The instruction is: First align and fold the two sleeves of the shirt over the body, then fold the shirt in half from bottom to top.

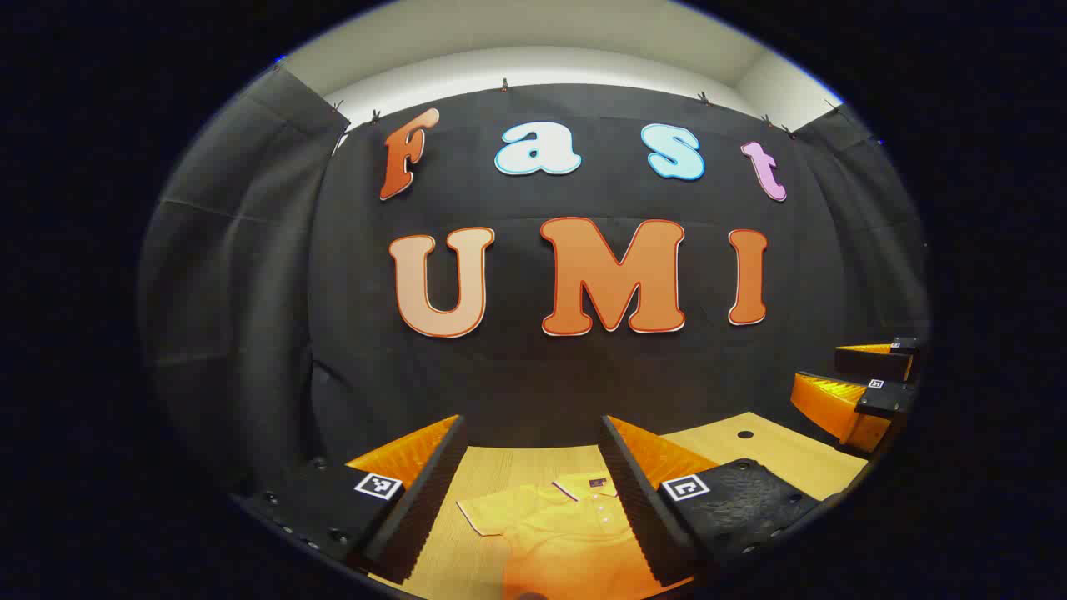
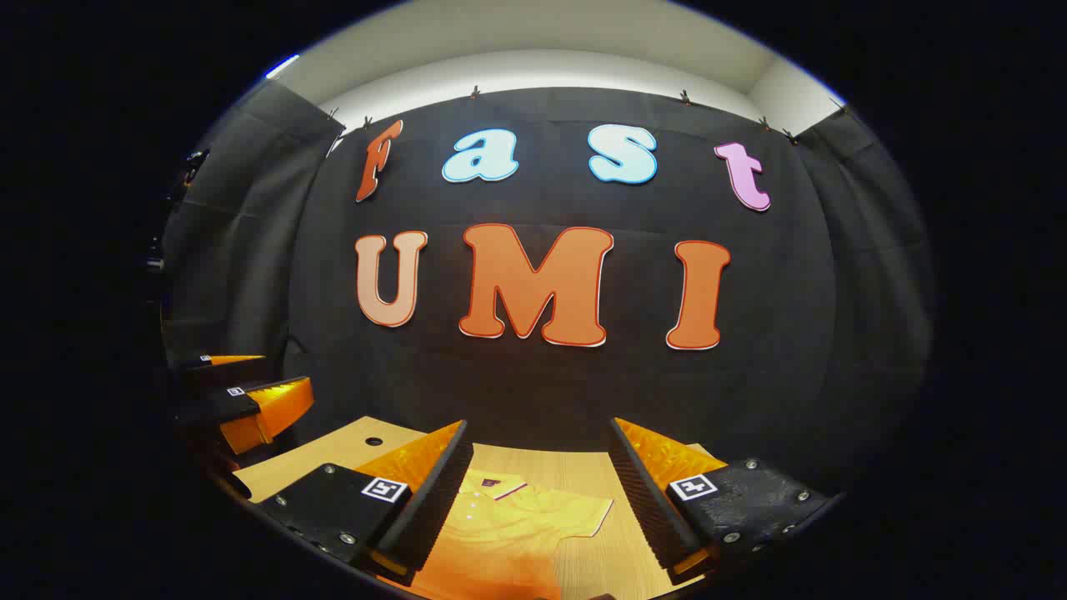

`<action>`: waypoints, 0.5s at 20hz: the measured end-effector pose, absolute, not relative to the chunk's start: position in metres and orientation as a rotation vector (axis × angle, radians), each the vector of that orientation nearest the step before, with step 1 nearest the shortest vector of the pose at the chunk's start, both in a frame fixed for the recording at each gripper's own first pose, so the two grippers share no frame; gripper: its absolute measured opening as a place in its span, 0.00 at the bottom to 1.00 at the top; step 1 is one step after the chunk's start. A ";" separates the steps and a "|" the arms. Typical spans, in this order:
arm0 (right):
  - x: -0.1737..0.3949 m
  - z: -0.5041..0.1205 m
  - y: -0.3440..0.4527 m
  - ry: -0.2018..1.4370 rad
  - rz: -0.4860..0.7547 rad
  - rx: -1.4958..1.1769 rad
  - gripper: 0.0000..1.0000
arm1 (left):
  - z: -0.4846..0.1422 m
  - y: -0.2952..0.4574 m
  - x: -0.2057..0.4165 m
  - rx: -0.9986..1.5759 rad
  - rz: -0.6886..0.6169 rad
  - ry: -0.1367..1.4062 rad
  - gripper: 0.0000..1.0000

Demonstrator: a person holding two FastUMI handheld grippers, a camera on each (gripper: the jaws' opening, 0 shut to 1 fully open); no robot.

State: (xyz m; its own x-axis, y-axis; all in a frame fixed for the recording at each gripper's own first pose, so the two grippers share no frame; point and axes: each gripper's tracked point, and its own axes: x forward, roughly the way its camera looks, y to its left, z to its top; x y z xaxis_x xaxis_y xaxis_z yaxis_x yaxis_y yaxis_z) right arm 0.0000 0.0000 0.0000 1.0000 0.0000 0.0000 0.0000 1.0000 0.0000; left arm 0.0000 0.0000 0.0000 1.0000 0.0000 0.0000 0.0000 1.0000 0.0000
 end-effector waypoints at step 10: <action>-0.001 -0.008 0.024 0.042 0.008 -0.022 0.98 | -0.006 0.015 -0.002 0.006 -0.003 -0.014 0.97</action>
